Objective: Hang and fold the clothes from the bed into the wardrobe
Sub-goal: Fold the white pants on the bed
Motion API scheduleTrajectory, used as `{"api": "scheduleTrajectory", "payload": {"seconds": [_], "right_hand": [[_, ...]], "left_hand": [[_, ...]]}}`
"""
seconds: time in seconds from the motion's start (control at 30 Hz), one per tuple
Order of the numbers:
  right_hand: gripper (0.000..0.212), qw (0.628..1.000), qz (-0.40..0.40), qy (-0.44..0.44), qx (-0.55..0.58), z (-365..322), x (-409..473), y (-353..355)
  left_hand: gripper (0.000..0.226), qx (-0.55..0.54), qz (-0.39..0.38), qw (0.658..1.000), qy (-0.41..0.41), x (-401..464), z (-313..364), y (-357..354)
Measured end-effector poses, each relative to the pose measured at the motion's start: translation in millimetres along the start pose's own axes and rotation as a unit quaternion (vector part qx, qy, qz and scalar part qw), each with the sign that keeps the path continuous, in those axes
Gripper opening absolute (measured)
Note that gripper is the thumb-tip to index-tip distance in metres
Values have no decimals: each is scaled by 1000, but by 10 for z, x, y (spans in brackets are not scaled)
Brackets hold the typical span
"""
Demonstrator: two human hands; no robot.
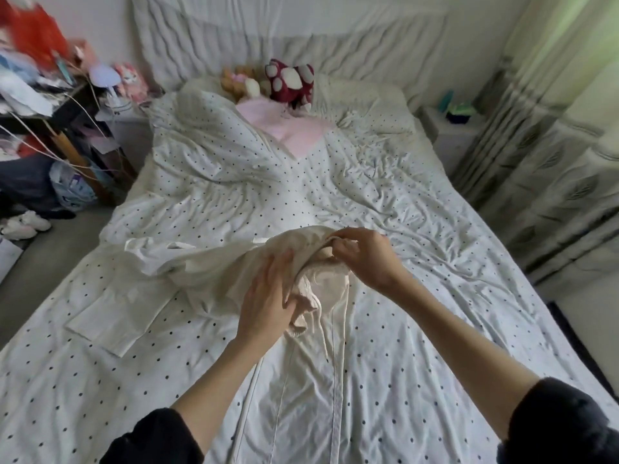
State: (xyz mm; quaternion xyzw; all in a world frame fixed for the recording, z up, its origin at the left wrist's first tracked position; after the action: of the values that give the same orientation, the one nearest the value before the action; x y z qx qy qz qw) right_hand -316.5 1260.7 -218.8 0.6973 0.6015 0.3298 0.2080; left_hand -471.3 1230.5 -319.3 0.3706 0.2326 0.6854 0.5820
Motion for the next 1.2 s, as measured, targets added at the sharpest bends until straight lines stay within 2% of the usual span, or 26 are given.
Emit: {"api": "scheduleTrajectory", "payload": {"seconds": [0.1,0.17,0.2,0.33,0.47,0.6,0.67,0.77,0.83,0.9,0.93,0.97,1.03,1.13,1.2], "right_hand": [[21,1000,-5,-11,15,-204,31,379],[20,1000,-25,-13,4,-278,47,524],[20,999,-36,-8,-11,-341,22,610],[27,995,-43,30,-82,-496,-30,790],[23,994,9,21,-107,-605,27,1092],[23,992,88,-2,-91,-643,52,1472],[25,991,96,9,-97,-695,26,1538],[28,995,83,10,-59,-748,-10,1585],[34,997,61,16,-34,-767,-10,1568],[35,999,33,14,-8,-771,-17,1505],[32,1000,19,7,11,-765,-24,1469],[28,999,8,-5,38,-746,-33,1438],[20,993,4,-37,116,-693,-41,1421],[12,967,13,-84,241,-618,-47,1447],[21,958,-3,-64,281,-662,-44,1458]], "left_hand": [[46,4,49,999,7,83,117,475],[23,63,29,997,20,127,93,702],[18,85,16,996,25,134,90,847],[22,57,4,997,49,203,120,1292],[18,92,-18,994,59,307,153,1552],[19,-21,-13,989,148,285,139,1810],[13,-29,11,987,159,277,170,1965],[11,5,97,984,150,299,219,2272],[11,-86,143,968,185,316,209,2376],[6,-258,156,917,260,298,204,2345],[9,-319,165,893,271,299,226,2354],[12,-344,167,886,263,317,252,2370],[27,-343,147,904,208,362,359,2400],[50,-248,107,955,120,349,514,2401],[53,-167,141,972,85,357,543,2480]]}}
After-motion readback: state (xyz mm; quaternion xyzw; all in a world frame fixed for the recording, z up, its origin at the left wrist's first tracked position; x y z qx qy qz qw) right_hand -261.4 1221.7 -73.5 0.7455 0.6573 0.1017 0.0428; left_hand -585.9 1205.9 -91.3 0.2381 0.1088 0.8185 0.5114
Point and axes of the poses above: each hand's wrist, its own x-axis towards the middle knuckle, its own y-axis out of the back of the hand, z = x × y, the point moved 10 cm from there along x, towards the middle knuckle, and after that the axes turned 13 degrees about z, right-handed, at the moved point
